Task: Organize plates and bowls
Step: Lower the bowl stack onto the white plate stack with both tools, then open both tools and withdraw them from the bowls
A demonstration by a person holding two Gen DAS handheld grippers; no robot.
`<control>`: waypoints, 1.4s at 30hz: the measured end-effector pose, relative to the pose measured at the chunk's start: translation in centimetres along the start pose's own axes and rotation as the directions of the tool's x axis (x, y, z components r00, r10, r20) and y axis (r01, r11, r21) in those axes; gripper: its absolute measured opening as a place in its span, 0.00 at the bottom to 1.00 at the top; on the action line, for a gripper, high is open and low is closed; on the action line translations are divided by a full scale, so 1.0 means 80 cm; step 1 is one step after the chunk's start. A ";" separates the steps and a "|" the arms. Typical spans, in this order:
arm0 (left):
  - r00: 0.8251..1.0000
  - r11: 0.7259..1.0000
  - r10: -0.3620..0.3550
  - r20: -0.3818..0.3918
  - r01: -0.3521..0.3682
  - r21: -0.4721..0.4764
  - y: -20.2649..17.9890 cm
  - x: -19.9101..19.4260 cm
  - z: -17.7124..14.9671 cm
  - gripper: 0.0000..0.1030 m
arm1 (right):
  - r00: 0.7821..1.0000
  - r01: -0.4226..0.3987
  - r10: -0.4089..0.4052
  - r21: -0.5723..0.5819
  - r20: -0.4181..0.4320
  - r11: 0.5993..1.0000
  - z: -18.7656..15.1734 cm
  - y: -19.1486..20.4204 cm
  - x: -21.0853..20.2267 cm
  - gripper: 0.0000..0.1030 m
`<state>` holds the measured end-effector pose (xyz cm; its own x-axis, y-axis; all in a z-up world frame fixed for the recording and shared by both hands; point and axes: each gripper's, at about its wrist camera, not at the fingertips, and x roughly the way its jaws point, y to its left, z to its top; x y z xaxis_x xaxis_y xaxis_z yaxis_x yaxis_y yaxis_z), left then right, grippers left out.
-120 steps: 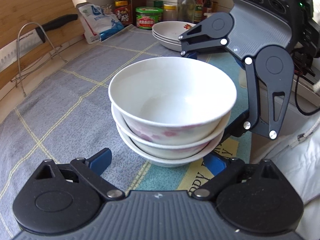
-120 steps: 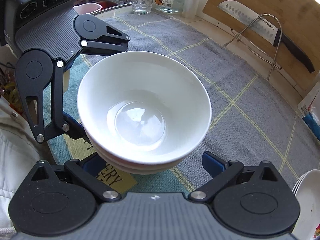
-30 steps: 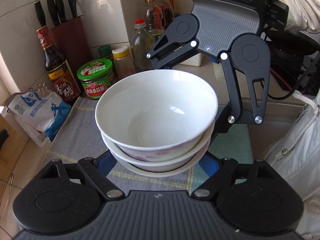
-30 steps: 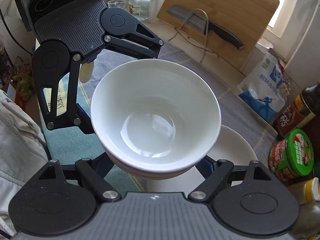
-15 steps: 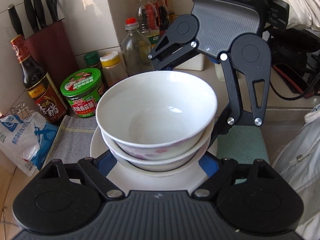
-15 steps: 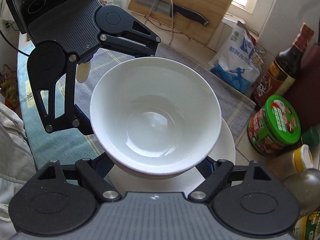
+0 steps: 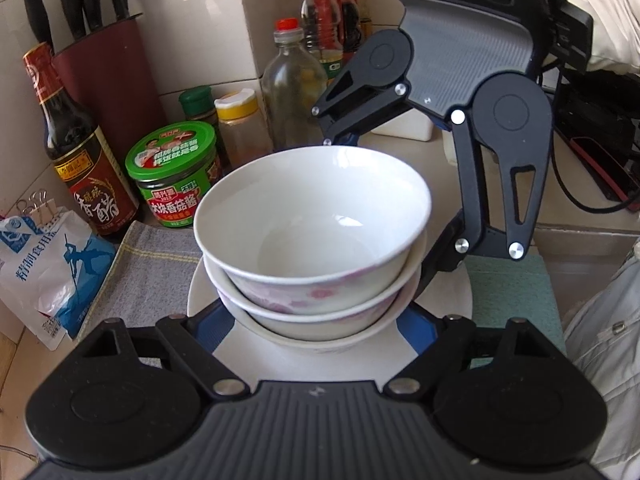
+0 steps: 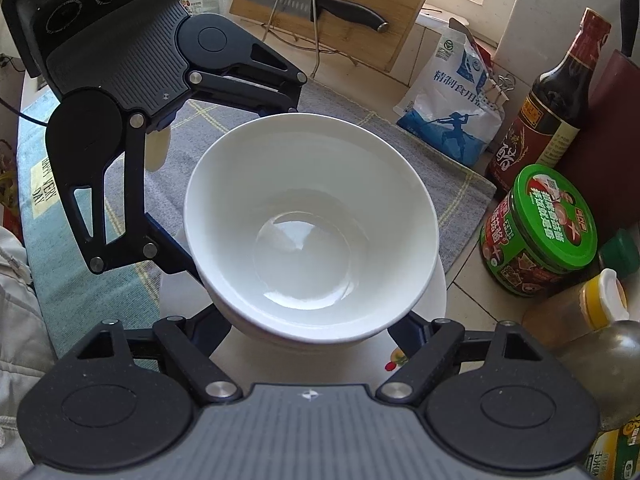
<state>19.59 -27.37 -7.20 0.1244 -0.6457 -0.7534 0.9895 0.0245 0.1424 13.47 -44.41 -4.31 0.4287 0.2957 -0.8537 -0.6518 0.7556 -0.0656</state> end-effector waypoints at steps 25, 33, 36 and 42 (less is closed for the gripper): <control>0.999 0.999 0.018 0.042 -0.016 -0.045 0.001 -0.003 -0.010 0.85 | 0.999 0.048 -0.048 0.019 -0.010 0.999 0.002 0.004 0.002 0.89; 0.977 0.990 0.137 0.162 -0.128 -0.067 -0.015 -0.053 -0.034 0.98 | 0.991 0.130 -0.134 0.153 0.012 0.980 0.000 0.025 -0.018 0.99; 0.960 0.981 0.191 0.206 -0.177 -0.086 -0.029 -0.080 -0.046 0.98 | 0.983 0.176 -0.182 0.229 0.004 0.957 0.002 0.043 -0.027 0.99; 0.881 0.945 0.313 0.354 -0.254 -0.205 -0.066 -0.145 -0.066 0.99 | 0.925 0.366 -0.375 0.383 -0.054 0.848 0.019 0.092 -0.046 1.00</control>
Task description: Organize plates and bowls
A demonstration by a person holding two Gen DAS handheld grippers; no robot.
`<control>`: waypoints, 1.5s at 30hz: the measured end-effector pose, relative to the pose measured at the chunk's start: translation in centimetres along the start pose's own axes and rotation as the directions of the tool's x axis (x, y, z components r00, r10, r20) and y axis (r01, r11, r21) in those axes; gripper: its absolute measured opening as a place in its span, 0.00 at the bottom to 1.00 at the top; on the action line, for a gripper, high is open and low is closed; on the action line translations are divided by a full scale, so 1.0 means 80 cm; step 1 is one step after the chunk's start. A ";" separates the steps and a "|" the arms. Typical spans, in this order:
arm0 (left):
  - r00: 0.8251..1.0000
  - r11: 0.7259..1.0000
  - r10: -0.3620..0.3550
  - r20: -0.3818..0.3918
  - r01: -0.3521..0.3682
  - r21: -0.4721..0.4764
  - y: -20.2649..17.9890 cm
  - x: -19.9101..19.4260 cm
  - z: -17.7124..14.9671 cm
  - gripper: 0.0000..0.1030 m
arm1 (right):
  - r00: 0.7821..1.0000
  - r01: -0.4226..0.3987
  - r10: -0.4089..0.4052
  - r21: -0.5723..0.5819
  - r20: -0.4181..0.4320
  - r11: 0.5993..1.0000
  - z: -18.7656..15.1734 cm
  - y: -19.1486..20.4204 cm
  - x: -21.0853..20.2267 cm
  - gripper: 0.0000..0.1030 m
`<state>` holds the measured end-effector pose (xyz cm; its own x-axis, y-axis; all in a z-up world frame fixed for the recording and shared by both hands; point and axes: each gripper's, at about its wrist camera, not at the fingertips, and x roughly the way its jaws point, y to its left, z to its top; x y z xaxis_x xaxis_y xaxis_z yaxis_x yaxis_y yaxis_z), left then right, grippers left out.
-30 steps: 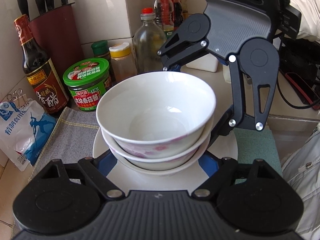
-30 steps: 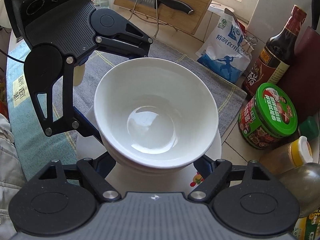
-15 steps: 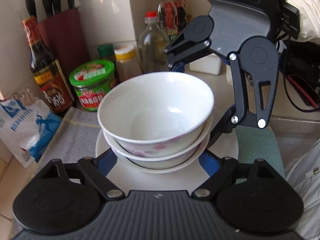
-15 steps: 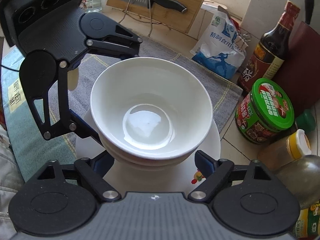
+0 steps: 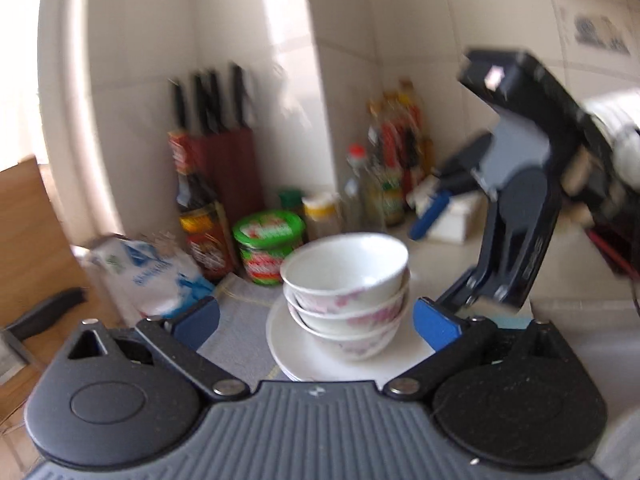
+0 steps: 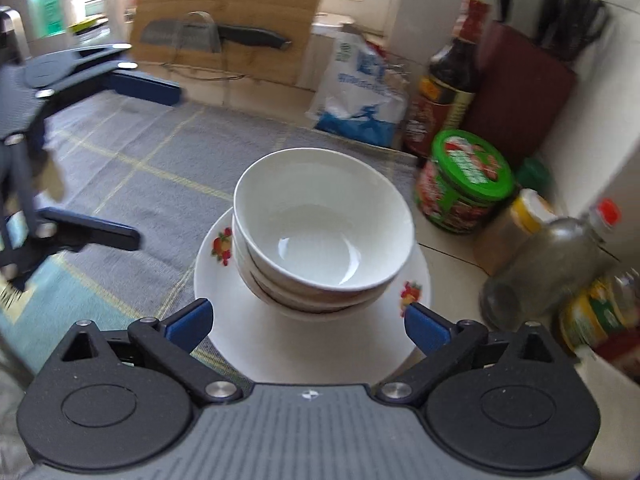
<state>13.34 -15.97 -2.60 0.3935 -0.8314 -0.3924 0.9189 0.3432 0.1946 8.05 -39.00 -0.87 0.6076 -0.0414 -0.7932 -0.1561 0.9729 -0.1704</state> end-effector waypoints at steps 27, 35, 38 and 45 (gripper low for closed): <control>0.937 0.908 0.196 -0.289 -0.285 -0.308 -0.006 -0.104 0.026 0.99 | 0.920 0.314 -0.391 0.617 -0.012 0.722 -0.052 0.127 -0.137 1.00; 0.925 0.895 0.234 -0.301 -0.326 -0.306 -0.003 -0.105 0.030 0.99 | 0.921 0.310 -0.390 0.611 -0.002 0.728 -0.048 0.131 -0.138 1.00; 0.923 0.892 0.238 -0.303 -0.331 -0.309 -0.002 -0.105 0.031 0.99 | 0.922 0.304 -0.386 0.611 0.003 0.731 -0.047 0.130 -0.138 1.00; 0.922 0.891 0.241 -0.302 -0.334 -0.309 0.000 -0.106 0.033 0.99 | 0.920 0.307 -0.391 0.609 0.005 0.731 -0.044 0.130 -0.138 1.00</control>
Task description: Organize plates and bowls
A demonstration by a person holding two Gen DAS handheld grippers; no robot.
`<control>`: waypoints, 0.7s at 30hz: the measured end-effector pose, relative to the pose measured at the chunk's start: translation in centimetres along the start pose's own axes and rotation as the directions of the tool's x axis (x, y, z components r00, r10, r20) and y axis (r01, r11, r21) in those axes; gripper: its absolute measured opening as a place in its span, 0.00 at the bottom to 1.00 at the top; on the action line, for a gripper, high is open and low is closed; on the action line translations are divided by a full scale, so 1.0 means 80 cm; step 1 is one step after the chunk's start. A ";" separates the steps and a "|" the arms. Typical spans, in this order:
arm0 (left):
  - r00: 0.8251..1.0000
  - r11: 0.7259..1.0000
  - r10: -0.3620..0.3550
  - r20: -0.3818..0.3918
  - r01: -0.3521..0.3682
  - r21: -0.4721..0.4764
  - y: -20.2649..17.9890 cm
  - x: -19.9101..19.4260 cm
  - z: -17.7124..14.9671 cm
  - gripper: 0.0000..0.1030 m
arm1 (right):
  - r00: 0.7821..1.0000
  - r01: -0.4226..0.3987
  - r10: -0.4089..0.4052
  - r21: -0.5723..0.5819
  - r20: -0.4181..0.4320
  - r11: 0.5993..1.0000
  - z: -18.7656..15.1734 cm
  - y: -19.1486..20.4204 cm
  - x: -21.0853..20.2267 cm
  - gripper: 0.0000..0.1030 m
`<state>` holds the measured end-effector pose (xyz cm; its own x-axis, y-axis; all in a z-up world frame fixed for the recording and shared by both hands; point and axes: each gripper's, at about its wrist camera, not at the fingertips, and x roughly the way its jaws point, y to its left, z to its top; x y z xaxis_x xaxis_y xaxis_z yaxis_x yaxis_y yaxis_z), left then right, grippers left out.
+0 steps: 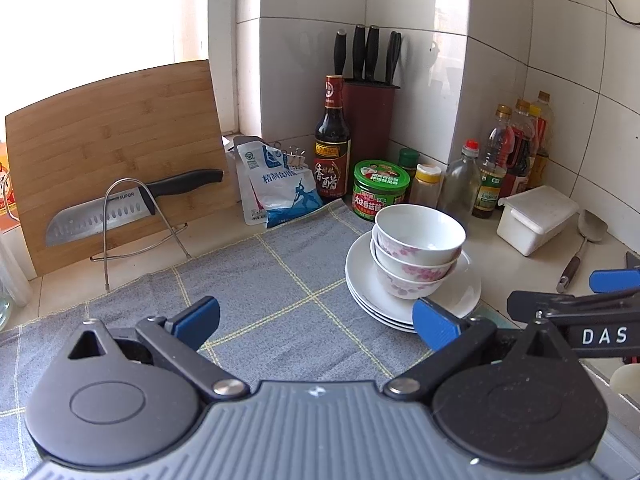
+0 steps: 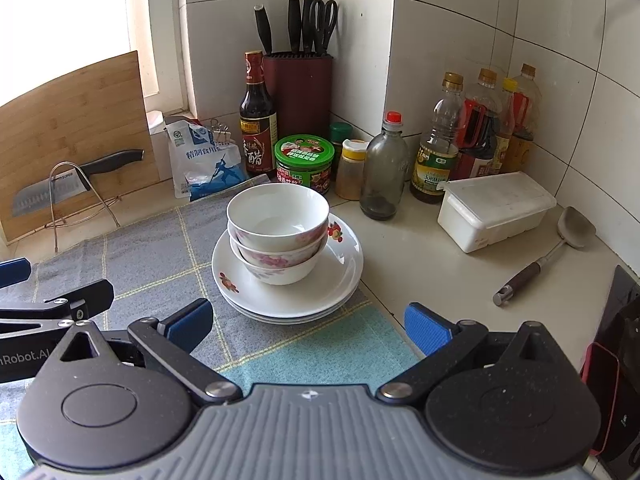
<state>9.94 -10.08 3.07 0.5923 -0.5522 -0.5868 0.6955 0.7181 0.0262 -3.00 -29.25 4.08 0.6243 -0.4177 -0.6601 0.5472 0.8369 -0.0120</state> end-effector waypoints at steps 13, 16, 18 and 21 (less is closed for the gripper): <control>1.000 1.000 0.003 0.003 -0.003 -0.002 0.001 -0.002 0.003 0.99 | 1.000 0.003 -0.003 -0.001 0.008 1.000 0.003 0.000 -0.001 1.00; 1.000 1.000 0.001 0.003 -0.001 -0.002 0.001 -0.002 0.003 0.99 | 1.000 0.009 -0.009 -0.001 0.012 1.000 0.004 0.000 -0.003 1.00; 1.000 1.000 0.001 0.004 -0.001 0.002 0.000 -0.003 0.003 0.99 | 1.000 0.010 -0.010 -0.004 0.013 1.000 0.004 0.000 -0.004 1.00; 1.000 1.000 0.003 0.003 -0.003 0.002 -0.001 -0.003 0.003 0.99 | 1.000 0.014 -0.014 -0.002 0.013 1.000 0.004 0.000 -0.004 1.00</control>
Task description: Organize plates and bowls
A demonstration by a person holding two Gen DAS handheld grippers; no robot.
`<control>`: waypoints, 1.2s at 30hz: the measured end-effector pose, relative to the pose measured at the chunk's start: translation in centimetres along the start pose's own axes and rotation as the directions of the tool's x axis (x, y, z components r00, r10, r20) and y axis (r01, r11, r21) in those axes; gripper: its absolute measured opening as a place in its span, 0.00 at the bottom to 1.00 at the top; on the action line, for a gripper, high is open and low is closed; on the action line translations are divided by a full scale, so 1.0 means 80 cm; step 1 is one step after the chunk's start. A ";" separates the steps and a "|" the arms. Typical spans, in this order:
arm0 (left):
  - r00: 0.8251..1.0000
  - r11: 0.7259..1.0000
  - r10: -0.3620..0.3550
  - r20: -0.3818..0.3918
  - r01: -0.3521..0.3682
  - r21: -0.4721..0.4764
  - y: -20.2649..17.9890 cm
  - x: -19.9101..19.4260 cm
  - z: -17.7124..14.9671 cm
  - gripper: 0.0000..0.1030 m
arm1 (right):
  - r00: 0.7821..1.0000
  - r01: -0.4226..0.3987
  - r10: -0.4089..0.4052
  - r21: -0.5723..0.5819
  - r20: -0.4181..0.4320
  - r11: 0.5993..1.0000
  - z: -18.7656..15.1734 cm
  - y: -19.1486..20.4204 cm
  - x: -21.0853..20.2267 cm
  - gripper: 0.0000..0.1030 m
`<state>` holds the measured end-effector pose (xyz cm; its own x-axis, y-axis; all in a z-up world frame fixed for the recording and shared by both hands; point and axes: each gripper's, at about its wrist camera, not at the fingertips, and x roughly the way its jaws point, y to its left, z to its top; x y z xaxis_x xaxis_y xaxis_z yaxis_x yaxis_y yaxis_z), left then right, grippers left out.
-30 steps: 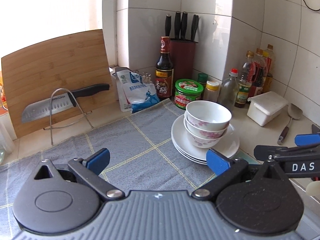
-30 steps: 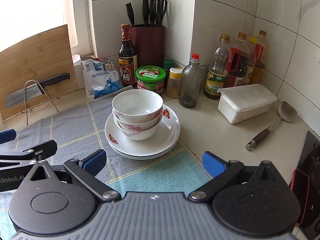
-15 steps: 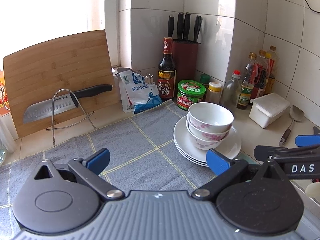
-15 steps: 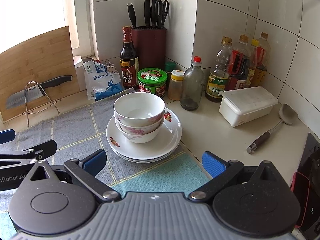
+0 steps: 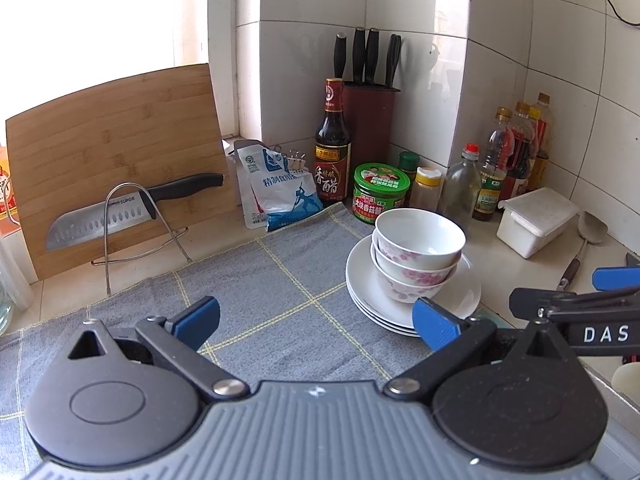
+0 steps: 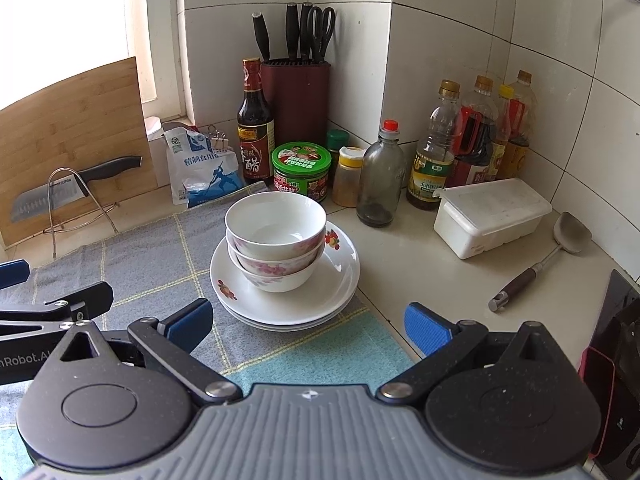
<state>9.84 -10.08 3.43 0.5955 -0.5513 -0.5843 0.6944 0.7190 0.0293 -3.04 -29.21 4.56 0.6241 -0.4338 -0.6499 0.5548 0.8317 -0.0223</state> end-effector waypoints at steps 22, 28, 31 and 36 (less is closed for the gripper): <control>1.000 1.000 0.011 -0.008 -0.011 -0.005 -0.001 0.004 0.001 0.99 | 1.000 0.000 0.000 0.000 -0.005 1.000 0.000 0.001 0.004 1.00; 1.000 1.000 0.014 -0.012 -0.014 -0.005 -0.002 0.007 0.002 0.99 | 1.000 0.003 -0.003 0.001 -0.009 1.000 0.002 0.001 0.006 1.00; 1.000 1.000 0.015 -0.013 -0.015 -0.007 -0.003 0.008 0.002 0.99 | 1.000 0.003 -0.003 0.000 -0.010 1.000 0.004 0.000 0.007 1.00; 1.000 1.000 0.015 -0.012 -0.015 -0.008 -0.003 0.012 0.004 0.99 | 1.000 0.009 -0.009 -0.003 -0.004 1.000 0.003 0.001 0.008 1.00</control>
<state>10.36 -10.94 3.16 0.6007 -0.5358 -0.5934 0.6823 0.7304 0.0311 -2.43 -29.53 4.32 0.6173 -0.4396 -0.6524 0.5585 0.8290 -0.0302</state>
